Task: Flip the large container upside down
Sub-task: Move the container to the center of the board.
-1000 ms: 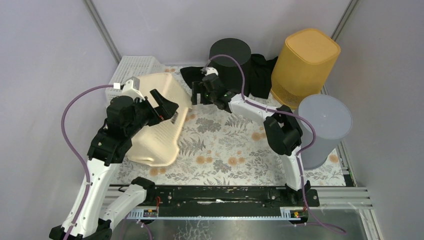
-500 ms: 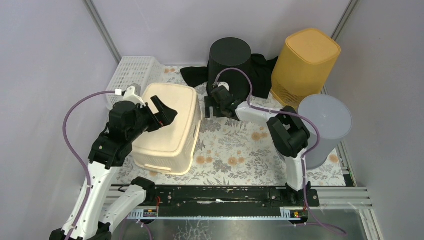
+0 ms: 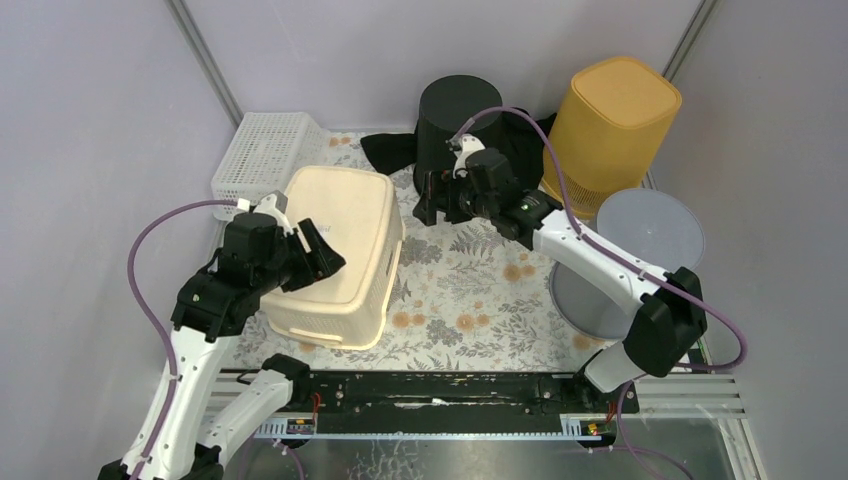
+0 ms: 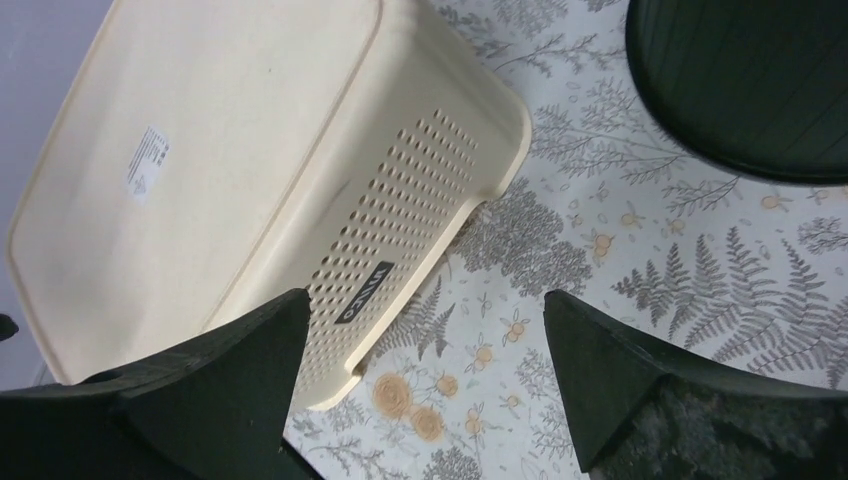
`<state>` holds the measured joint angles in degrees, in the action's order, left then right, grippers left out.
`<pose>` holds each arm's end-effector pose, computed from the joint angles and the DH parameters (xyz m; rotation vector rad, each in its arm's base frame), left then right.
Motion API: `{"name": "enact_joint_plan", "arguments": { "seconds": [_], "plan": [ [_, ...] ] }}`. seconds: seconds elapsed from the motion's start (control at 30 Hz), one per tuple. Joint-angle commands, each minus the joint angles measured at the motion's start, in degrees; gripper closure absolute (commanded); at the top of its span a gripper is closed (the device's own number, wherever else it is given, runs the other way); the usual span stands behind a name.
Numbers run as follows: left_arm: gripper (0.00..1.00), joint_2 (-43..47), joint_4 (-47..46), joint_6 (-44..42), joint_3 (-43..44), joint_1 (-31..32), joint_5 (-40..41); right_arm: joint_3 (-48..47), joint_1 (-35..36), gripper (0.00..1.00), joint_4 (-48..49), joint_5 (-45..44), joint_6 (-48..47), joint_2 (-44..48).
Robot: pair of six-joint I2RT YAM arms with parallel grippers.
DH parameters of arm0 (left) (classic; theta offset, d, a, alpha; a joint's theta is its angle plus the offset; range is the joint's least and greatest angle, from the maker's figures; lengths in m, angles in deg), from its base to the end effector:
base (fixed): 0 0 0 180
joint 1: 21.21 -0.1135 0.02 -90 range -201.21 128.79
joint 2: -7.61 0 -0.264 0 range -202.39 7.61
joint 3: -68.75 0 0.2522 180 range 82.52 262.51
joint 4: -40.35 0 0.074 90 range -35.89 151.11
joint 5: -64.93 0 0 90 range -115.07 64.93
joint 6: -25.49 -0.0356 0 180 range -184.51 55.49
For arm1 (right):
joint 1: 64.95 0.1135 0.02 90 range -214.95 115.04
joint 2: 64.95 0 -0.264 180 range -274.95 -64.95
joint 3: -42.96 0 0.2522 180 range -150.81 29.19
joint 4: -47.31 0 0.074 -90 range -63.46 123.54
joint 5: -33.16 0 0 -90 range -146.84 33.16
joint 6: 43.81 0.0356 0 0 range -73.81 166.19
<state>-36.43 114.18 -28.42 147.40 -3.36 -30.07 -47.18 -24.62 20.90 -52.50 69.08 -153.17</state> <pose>0.1157 -0.0405 0.3711 -0.3206 2.3006 -0.5903 0.2754 0.2373 0.3404 -0.3661 2.0520 0.7699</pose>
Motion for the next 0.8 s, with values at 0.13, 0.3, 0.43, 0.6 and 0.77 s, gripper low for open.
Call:
{"name": "enact_joint_plan", "arguments": {
  "seconds": [0.13, 0.3, 0.43, 0.6, 0.77],
  "plan": [
    [0.46, -0.4, 12.1, 2.0, 4.1, -0.3, -1.7, 1.2, -0.3, 0.07, -1.2, 10.8, 1.1, 2.5],
    [0.45, -2.5, 18.4, 1.5, 4.9, -0.3, -0.9, 2.0, -0.1, 0.07, 0.2, 16.1, 2.0, 2.4],
    [0.44, -5.1, 22.6, 0.6, 7.7, -0.4, 0.4, 3.9, 0.0, 0.07, 1.4, 16.9, 1.8, 3.3],
    [0.44, -4.8, 23.2, 1.7, 4.3, -0.3, -2.3, 4.8, 0.1, 0.07, 2.3, 18.1, 1.4, 3.6],
    [0.42, -5.0, 23.2, 1.9, -0.3, 0.0, -1.8, 5.0, 0.0, 0.06, 3.2, 20.3, 1.8, 2.8]
  ]
}}
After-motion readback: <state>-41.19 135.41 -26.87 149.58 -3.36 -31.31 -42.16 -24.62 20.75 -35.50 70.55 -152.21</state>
